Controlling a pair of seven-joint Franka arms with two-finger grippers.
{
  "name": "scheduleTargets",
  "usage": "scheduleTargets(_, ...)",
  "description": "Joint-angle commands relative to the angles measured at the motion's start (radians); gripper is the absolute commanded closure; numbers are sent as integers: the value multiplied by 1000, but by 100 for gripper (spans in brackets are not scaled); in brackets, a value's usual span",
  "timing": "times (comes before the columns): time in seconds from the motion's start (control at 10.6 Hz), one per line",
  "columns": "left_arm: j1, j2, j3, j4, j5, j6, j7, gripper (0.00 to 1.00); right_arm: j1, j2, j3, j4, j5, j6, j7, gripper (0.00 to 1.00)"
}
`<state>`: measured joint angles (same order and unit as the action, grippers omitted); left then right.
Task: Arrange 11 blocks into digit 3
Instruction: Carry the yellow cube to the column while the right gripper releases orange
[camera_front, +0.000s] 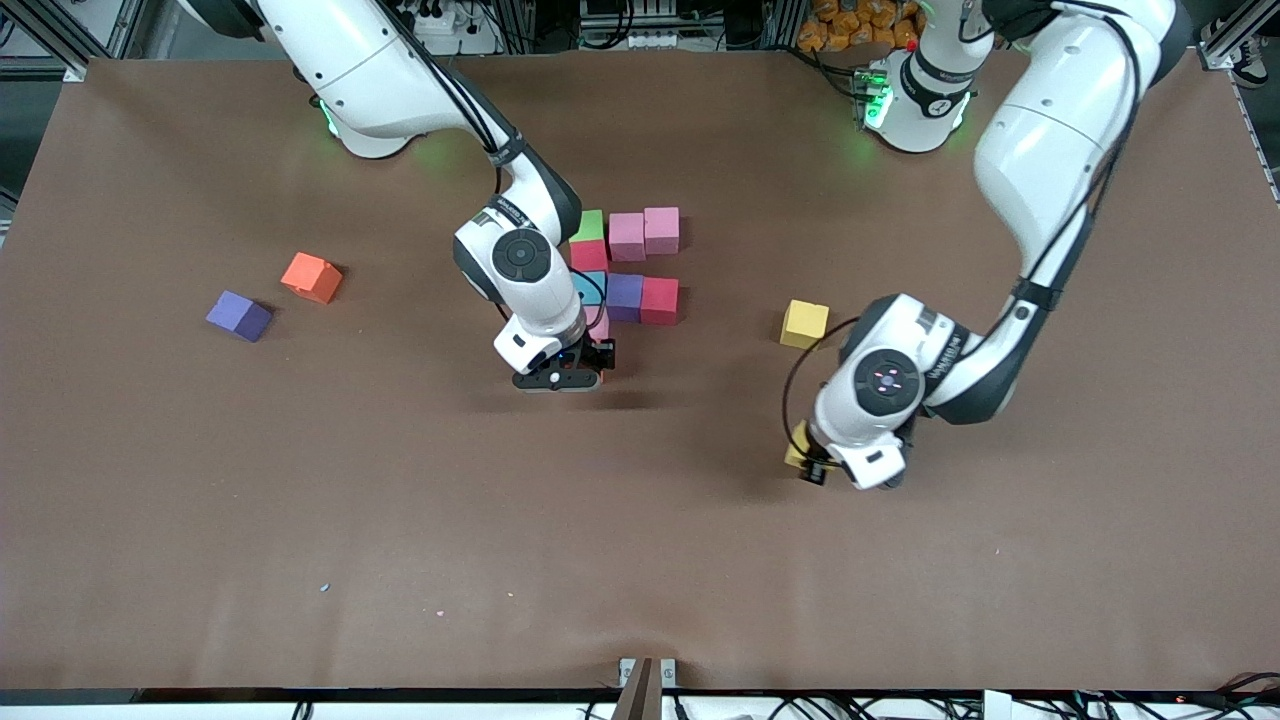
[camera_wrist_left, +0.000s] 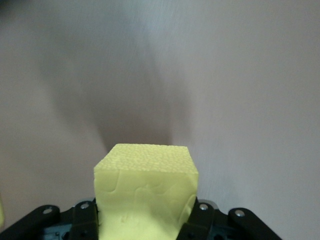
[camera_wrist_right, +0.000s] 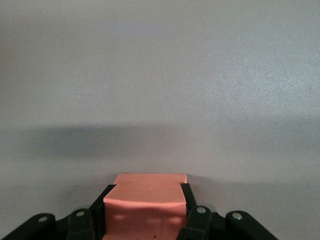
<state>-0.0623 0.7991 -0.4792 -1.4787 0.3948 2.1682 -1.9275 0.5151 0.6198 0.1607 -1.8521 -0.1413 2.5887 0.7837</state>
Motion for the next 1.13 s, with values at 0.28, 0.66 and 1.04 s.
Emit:
scheduleTargets(0.28,-71,8,10,46,-45,-31,-169,98,-4,-11,28,-25,-4,-2,51,100)
scheduleTargets(0.66,-108,11,10,46,-45,-24,-266,98,-1,-9,29,-27,-4,-4,49,100)
scheduleTargets(1.04,-163,45,25,87,-44,-15,-366,98,-15,-11,29,-9,-14,-8,14,0)
